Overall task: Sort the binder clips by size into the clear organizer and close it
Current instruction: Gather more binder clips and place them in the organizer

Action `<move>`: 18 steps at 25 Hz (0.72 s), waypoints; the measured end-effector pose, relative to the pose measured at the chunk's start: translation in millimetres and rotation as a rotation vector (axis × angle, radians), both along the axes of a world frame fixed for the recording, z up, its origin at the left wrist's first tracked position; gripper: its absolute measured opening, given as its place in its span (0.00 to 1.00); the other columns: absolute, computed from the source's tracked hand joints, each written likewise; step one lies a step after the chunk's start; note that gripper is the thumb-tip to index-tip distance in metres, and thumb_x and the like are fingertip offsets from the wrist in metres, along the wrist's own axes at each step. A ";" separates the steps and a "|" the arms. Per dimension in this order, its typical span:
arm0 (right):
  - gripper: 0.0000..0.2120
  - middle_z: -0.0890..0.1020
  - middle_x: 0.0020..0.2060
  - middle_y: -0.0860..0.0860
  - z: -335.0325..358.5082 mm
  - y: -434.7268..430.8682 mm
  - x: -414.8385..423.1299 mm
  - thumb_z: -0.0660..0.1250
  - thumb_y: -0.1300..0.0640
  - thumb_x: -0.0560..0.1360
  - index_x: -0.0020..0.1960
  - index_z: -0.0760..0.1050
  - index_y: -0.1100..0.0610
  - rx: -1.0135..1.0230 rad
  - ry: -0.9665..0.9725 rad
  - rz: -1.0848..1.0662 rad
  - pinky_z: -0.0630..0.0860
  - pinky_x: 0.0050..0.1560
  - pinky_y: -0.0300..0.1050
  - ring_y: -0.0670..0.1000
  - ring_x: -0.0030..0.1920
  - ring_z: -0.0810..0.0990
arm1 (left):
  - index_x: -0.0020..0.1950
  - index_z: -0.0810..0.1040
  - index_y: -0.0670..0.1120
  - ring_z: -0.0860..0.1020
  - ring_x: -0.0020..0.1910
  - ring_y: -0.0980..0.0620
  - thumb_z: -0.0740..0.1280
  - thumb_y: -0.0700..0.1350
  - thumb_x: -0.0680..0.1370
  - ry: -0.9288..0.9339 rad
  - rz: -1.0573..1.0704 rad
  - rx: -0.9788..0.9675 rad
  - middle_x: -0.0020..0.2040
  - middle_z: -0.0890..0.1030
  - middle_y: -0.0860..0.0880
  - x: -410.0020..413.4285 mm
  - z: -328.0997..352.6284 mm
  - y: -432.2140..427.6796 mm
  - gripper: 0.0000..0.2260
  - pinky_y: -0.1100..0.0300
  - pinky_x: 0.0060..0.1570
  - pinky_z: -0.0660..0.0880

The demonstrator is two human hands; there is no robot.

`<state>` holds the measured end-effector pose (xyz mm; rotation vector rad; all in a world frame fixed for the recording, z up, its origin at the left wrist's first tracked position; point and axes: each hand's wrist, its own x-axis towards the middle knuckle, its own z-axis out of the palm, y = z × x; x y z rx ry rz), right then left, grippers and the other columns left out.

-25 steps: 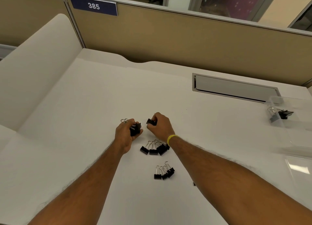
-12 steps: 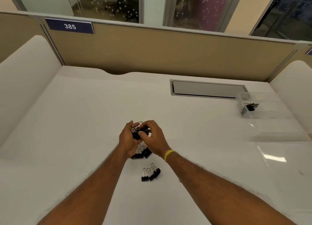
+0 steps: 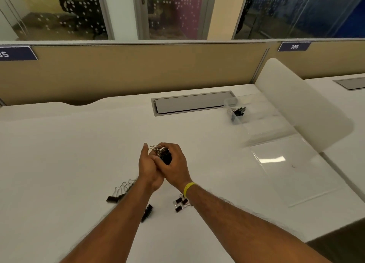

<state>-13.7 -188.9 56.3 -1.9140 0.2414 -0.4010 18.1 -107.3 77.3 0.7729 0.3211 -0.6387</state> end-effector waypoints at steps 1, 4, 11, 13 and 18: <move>0.18 0.77 0.54 0.44 0.7 -12.9 -4.0 0.72 0.49 0.71 0.60 0.75 0.49 -0.013 0.000 -0.023 0.75 0.56 0.35 0.42 0.56 0.76 | 0.64 0.76 0.39 0.79 0.59 0.44 0.50 0.63 0.81 0.001 -0.029 -0.013 0.57 0.80 0.39 -2.7 1.0 -12.3 0.31 0.51 0.59 0.75; 0.16 0.79 0.53 0.45 0.6 -50.9 -16.5 0.72 0.51 0.72 0.58 0.77 0.50 0.002 0.007 -0.103 0.76 0.55 0.35 0.42 0.54 0.78 | 0.64 0.75 0.39 0.78 0.61 0.43 0.50 0.65 0.79 0.000 -0.128 -0.044 0.59 0.80 0.39 -13.9 4.1 -49.3 0.33 0.51 0.61 0.73; 0.09 0.83 0.44 0.46 -3.6 -135.8 -36.6 0.71 0.61 0.69 0.48 0.81 0.51 0.081 0.020 -0.327 0.79 0.51 0.40 0.44 0.47 0.81 | 0.65 0.74 0.35 0.78 0.62 0.43 0.50 0.65 0.79 -0.026 -0.303 -0.069 0.62 0.78 0.37 -39.1 13.5 -138.8 0.35 0.51 0.62 0.72; 0.07 0.84 0.42 0.46 -2.8 -160.4 -39.9 0.72 0.60 0.69 0.47 0.82 0.53 0.151 0.022 -0.384 0.80 0.49 0.41 0.45 0.45 0.82 | 0.65 0.74 0.35 0.78 0.62 0.43 0.50 0.64 0.80 -0.047 -0.363 -0.062 0.62 0.79 0.36 -42.4 16.6 -162.4 0.35 0.52 0.61 0.73; 0.05 0.85 0.40 0.48 1.1 -228.7 -34.5 0.71 0.60 0.71 0.45 0.83 0.52 0.477 0.049 -0.552 0.82 0.47 0.44 0.48 0.42 0.83 | 0.69 0.73 0.41 0.72 0.68 0.49 0.49 0.63 0.81 -0.156 -0.500 0.019 0.65 0.78 0.44 -38.7 13.3 -225.8 0.31 0.48 0.72 0.64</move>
